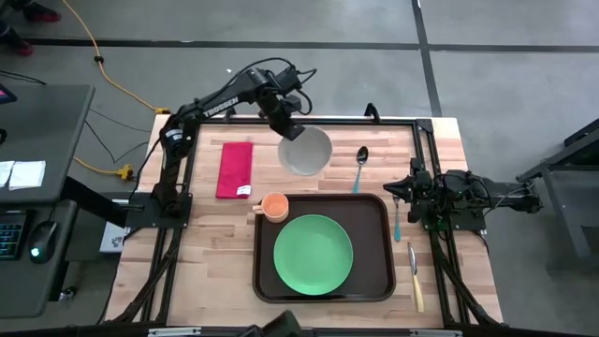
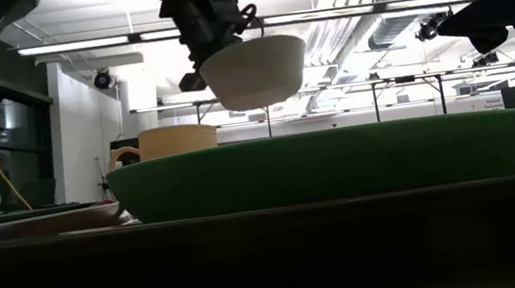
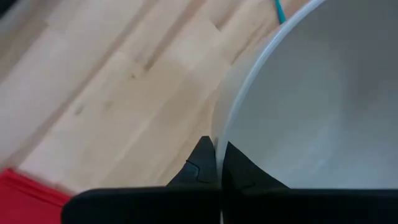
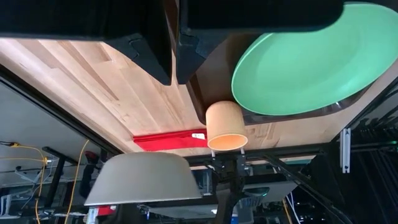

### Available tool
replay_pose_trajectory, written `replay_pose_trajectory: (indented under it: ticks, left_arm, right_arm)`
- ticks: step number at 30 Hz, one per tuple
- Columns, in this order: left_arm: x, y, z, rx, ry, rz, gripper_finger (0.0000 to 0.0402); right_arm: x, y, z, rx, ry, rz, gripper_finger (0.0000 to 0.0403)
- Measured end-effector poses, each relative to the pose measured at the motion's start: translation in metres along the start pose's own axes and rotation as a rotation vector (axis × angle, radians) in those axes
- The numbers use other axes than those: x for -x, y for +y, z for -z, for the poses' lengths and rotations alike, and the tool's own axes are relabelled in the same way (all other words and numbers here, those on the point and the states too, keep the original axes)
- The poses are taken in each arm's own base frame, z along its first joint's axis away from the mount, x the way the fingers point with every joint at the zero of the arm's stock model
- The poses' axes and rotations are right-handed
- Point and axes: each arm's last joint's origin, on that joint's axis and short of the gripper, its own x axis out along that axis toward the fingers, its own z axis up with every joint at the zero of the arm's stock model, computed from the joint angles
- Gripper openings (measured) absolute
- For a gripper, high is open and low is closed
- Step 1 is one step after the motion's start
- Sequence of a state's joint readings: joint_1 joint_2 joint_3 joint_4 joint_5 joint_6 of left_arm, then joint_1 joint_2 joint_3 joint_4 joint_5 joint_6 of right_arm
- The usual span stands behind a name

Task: Set up tray
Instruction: Put the gray bowl on top of the green plate on the brown serving tray

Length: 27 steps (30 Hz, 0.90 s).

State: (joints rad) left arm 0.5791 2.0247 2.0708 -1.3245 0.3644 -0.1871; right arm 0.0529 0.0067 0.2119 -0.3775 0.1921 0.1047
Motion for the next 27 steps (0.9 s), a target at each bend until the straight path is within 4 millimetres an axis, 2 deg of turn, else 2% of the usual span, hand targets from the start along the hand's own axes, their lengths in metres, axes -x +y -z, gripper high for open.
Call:
replay_pose_trajectory:
  ticks: [14,27]
  left_arm:
    - [-0.014,-0.043,0.013,-0.071,0.064,0.063,0.0018]
    - [-0.005,-0.089,0.027,-0.138,0.064,0.08,0.0018]
  right_arm:
    - [0.0,0.0,0.0,0.0,0.0,-0.001,0.0]
    - [0.0,0.0,0.0,0.0,-0.001,-0.001,0.0]
